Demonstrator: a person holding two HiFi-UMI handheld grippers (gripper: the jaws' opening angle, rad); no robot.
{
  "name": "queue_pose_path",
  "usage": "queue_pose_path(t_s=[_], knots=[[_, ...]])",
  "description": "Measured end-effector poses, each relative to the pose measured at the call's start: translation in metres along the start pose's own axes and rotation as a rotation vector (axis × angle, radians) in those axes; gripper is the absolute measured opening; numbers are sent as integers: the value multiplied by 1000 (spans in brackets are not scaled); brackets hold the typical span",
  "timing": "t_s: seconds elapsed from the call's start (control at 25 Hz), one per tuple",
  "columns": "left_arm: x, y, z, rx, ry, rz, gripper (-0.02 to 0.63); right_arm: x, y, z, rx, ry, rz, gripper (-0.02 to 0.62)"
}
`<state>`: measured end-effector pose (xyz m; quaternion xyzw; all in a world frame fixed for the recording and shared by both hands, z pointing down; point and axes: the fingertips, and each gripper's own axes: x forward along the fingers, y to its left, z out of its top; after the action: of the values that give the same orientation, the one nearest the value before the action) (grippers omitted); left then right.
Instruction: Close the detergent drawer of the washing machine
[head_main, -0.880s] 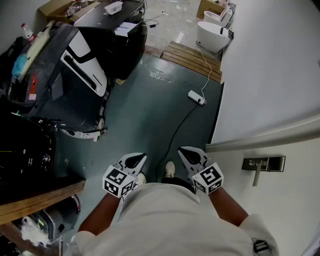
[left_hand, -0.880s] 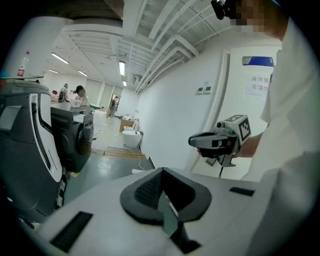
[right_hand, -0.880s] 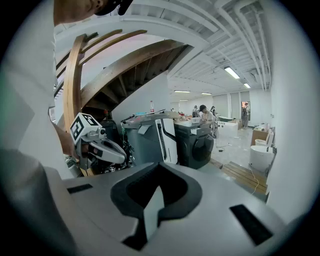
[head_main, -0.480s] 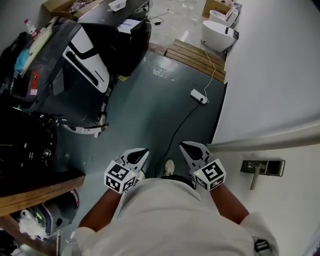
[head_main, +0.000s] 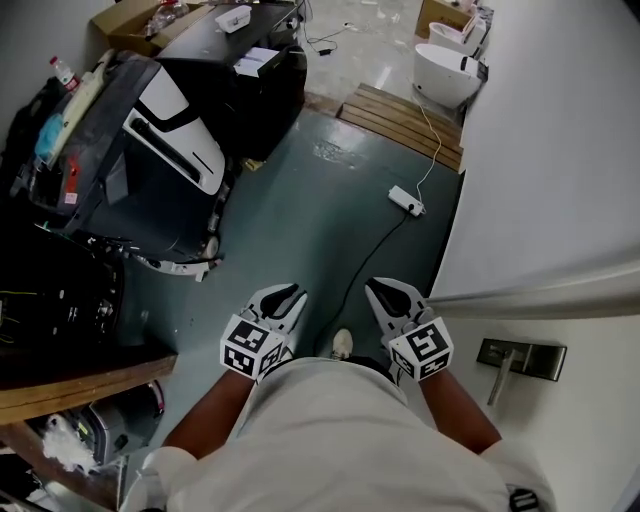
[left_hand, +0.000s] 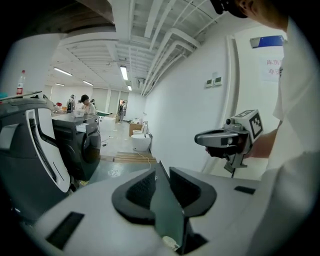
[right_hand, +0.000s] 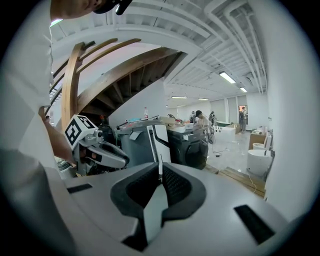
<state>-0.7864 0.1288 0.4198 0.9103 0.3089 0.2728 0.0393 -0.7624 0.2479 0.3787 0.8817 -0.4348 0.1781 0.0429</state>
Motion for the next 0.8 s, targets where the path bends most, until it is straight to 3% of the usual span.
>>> queue_pose_path(t_s=[0.04, 0.08, 0.4, 0.6, 0.8], knots=[[7, 0, 5, -2, -3, 14, 101, -2, -3, -1, -2, -1, 5, 6], [14, 1, 10, -2, -8, 30, 109, -4, -5, -2, -7, 0, 10, 6], [65, 25, 43, 13, -17, 144, 127, -2, -38, -39, 41, 45, -7, 6], [100, 62, 53, 7, -10, 126, 146, 19, -58, -46, 58, 97, -33, 6], [120, 109, 83, 23, -32, 86, 146, 61, -77, -22, 47, 107, -52, 6]])
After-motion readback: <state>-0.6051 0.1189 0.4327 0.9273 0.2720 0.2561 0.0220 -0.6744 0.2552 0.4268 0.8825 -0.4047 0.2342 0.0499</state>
